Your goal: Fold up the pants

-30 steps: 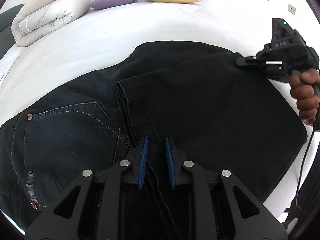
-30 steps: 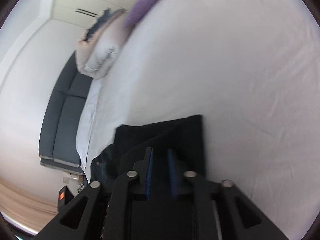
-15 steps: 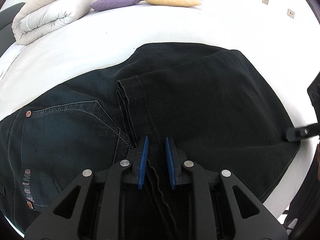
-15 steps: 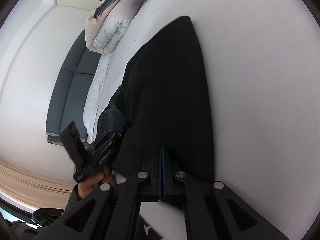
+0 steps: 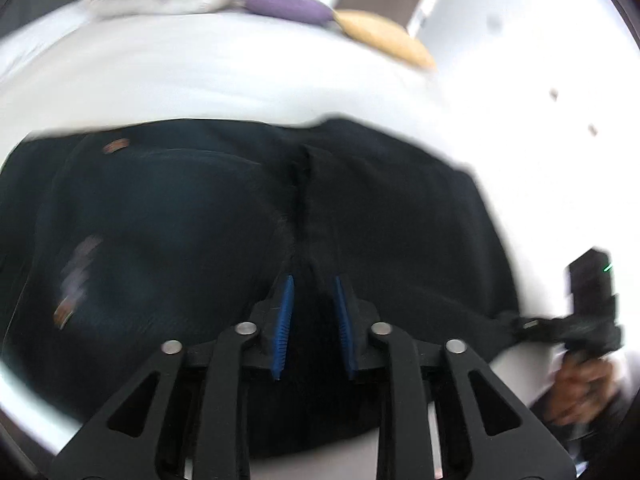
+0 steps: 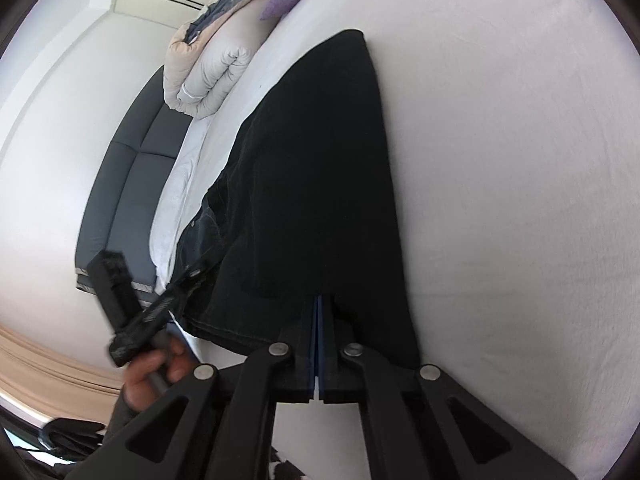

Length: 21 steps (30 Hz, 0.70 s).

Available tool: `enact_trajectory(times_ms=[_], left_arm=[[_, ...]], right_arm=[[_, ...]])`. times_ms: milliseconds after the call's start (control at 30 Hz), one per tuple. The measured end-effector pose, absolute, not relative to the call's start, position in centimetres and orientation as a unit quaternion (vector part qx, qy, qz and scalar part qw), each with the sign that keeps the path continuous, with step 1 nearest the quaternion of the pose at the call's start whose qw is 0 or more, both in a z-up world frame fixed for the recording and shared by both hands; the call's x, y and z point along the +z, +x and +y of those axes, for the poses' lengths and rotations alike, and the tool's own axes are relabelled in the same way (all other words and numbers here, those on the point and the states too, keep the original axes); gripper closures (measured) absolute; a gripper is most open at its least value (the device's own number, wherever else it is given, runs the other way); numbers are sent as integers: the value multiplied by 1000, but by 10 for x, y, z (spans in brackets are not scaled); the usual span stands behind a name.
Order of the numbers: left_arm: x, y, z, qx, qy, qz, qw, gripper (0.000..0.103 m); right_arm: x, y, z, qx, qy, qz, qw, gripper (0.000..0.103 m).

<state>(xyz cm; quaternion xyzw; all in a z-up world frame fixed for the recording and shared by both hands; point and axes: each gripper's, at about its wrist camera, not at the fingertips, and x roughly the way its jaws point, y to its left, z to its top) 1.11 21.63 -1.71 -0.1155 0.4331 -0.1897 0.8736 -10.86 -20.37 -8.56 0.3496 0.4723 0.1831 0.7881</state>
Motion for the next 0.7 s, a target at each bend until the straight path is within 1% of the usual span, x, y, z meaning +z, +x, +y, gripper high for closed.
enact_trajectory(times_ms=[67, 100, 133, 200, 367, 533, 600, 633, 700], left_arm=[[-2, -14, 254, -171, -173, 394, 886, 13], [6, -30, 278, -154, -211, 362, 895, 7], [10, -41, 295, -144, -237, 344, 897, 5], [11, -55, 333, -125, -299, 327, 888, 5], [-17, -78, 419, -63, -492, 283, 821, 5], [-46, -68, 447, -62, -572, 285, 766, 5], [-57, -64, 452, -62, -591, 286, 752, 5], [-63, -62, 455, -60, -596, 291, 746, 8], [-69, -56, 456, -61, -602, 290, 741, 8]], right_arm=[[-85, -109, -204, 178, 356, 472, 787, 103], [-85, -109, -204, 178, 357, 472, 786, 103], [-85, -110, -204, 178, 359, 470, 787, 103], [-84, -111, -204, 176, 364, 466, 787, 103], [-83, -113, -204, 164, 375, 460, 788, 103], [-82, -114, -206, 157, 379, 459, 789, 103], [-83, -115, -208, 155, 385, 457, 787, 103], [-84, -115, -208, 154, 386, 457, 786, 103], [-84, -114, -208, 153, 386, 457, 786, 103]])
